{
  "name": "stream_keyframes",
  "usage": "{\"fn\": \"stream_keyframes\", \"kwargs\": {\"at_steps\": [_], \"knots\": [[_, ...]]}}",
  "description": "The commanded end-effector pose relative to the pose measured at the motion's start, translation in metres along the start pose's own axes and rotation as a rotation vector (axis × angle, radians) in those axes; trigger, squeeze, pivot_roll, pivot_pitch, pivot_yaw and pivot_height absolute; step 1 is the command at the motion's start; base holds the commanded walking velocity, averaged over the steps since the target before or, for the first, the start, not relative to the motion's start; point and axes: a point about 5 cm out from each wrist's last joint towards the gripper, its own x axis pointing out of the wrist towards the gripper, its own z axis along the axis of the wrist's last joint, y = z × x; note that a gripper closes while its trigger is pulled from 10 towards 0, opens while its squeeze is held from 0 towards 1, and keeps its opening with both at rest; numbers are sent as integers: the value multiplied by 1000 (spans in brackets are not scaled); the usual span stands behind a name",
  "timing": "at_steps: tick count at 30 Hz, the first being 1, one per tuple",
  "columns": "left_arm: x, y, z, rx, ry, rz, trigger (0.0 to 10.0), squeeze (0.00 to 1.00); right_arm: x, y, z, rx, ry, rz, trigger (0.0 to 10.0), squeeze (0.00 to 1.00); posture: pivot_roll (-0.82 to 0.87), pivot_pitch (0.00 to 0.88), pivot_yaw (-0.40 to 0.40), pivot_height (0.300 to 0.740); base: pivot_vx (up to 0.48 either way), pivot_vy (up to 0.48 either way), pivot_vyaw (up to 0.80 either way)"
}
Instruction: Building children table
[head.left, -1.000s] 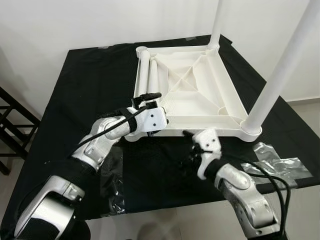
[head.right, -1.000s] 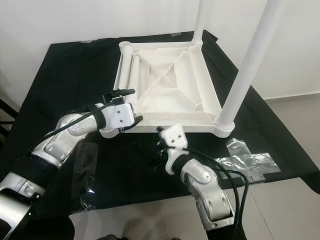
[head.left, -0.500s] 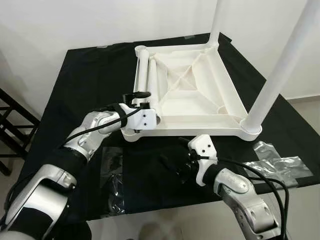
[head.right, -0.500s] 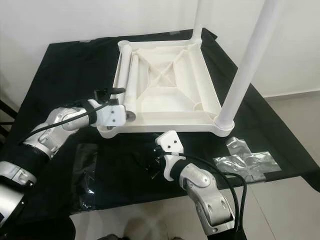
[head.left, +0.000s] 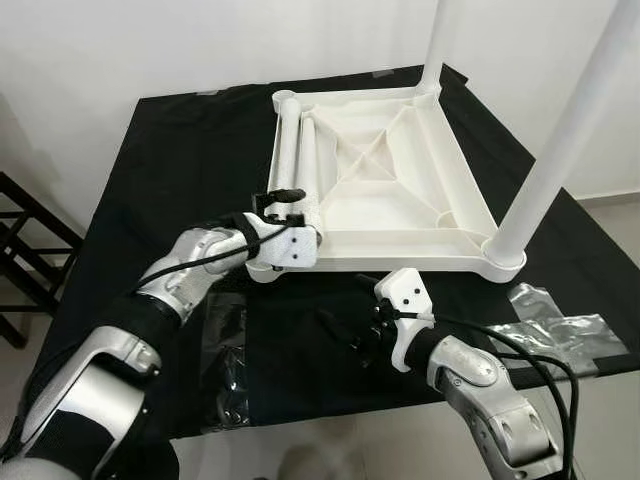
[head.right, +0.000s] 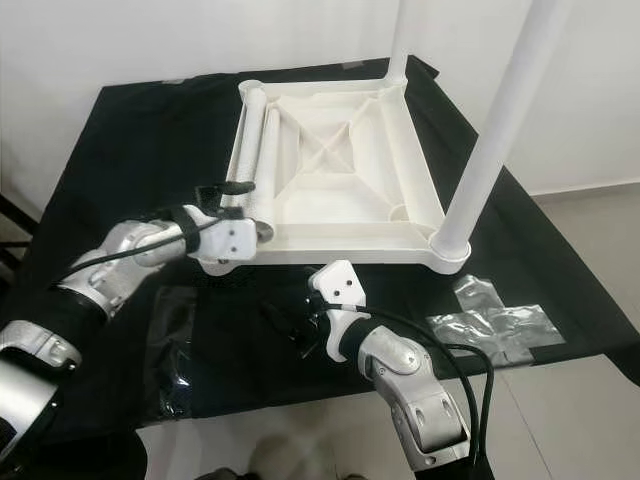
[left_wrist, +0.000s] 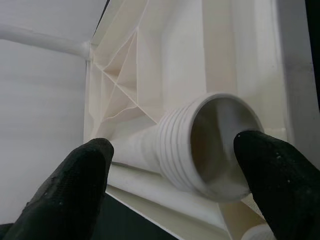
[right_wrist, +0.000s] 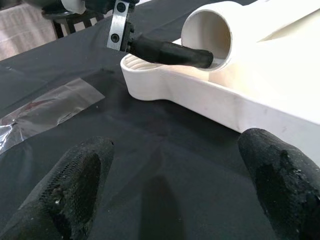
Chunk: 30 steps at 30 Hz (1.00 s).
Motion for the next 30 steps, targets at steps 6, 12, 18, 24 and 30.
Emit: {"fn": "stream_keyframes", "kwargs": {"at_steps": [6,12,18,24,30], "knots": [[1,2,-13,22,95,31,10000,0,0,4,-1,9,13,14,10000,0,-33,144,49,740,0,0,0],[8,6,-7,-16,109,112,10000,0,1,4,-2,11,14,10,10000,0,-33,145,50,740,0,0,0],[20,-3,-6,-22,174,92,10000,0,1,4,-2,10,17,8,10000,0,-36,140,51,740,0,0,0],[28,0,-7,-31,236,122,10000,0,1,4,-2,9,21,5,10000,0,-42,137,58,740,0,0,0],[30,4,-6,-41,244,136,0,0,1,4,-3,11,23,3,10000,0,-46,136,61,740,0,0,0]]}}
